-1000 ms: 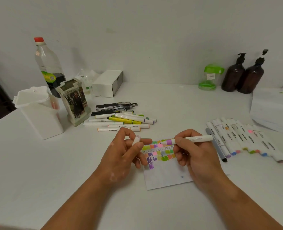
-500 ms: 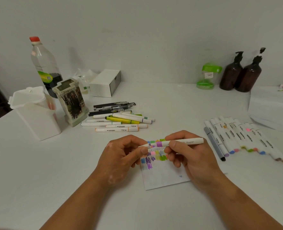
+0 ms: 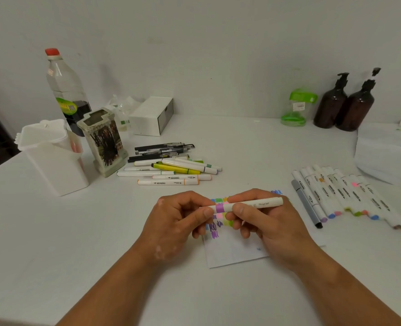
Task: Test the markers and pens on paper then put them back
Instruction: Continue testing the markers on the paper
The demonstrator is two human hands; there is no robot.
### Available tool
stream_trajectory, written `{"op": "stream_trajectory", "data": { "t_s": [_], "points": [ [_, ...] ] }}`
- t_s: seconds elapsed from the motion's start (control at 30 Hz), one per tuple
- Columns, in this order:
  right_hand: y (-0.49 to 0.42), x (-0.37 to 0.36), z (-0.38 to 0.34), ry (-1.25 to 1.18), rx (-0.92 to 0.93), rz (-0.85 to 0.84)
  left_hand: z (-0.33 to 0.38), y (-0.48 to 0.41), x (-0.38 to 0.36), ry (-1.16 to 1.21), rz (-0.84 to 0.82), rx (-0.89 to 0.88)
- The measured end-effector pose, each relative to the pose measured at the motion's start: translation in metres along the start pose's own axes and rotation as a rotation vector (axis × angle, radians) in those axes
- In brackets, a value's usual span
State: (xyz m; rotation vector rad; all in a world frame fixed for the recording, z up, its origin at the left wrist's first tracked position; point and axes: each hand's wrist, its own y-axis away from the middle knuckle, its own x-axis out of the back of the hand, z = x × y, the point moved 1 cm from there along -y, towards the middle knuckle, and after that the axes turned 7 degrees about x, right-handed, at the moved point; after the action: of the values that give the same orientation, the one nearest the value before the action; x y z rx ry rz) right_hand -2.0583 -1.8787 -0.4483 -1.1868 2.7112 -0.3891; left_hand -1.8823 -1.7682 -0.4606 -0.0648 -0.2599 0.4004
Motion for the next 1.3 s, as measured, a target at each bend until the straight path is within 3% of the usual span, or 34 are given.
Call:
{"op": "stream_trajectory", "data": {
  "t_s": [0.27,0.47,0.57,0.63,0.8,1.03,1.17,1.3],
  "points": [
    [-0.002,0.009,0.001,0.115,0.016,0.031,-0.003,-0.004,-0.003,-0.101,0.071,0.024],
    [-0.001,0.015,0.006,0.752,0.077,-0.02,-0.007,-0.003,0.003,-0.281,0.165,-0.004],
    [0.0,0.014,0.008,0.902,0.156,-0.084,-0.008,-0.003,0.0,-0.351,0.184,-0.042],
    [-0.003,0.021,0.007,0.982,0.184,-0.029,-0.012,-0.003,-0.002,-0.459,0.121,-0.07],
    [-0.008,0.067,0.007,1.183,-0.152,0.34,-0.023,-0.007,-0.014,-0.925,-0.069,-0.122],
    [-0.006,0.085,0.012,1.355,-0.386,0.402,-0.024,-0.007,-0.01,-0.906,-0.059,-0.094],
    [-0.006,0.08,0.008,1.344,-0.297,0.434,-0.021,-0.004,-0.008,-0.891,-0.042,-0.074],
    [-0.007,0.057,0.005,1.179,-0.015,0.358,-0.02,-0.004,-0.005,-0.865,0.0,-0.066]
  ]
}}
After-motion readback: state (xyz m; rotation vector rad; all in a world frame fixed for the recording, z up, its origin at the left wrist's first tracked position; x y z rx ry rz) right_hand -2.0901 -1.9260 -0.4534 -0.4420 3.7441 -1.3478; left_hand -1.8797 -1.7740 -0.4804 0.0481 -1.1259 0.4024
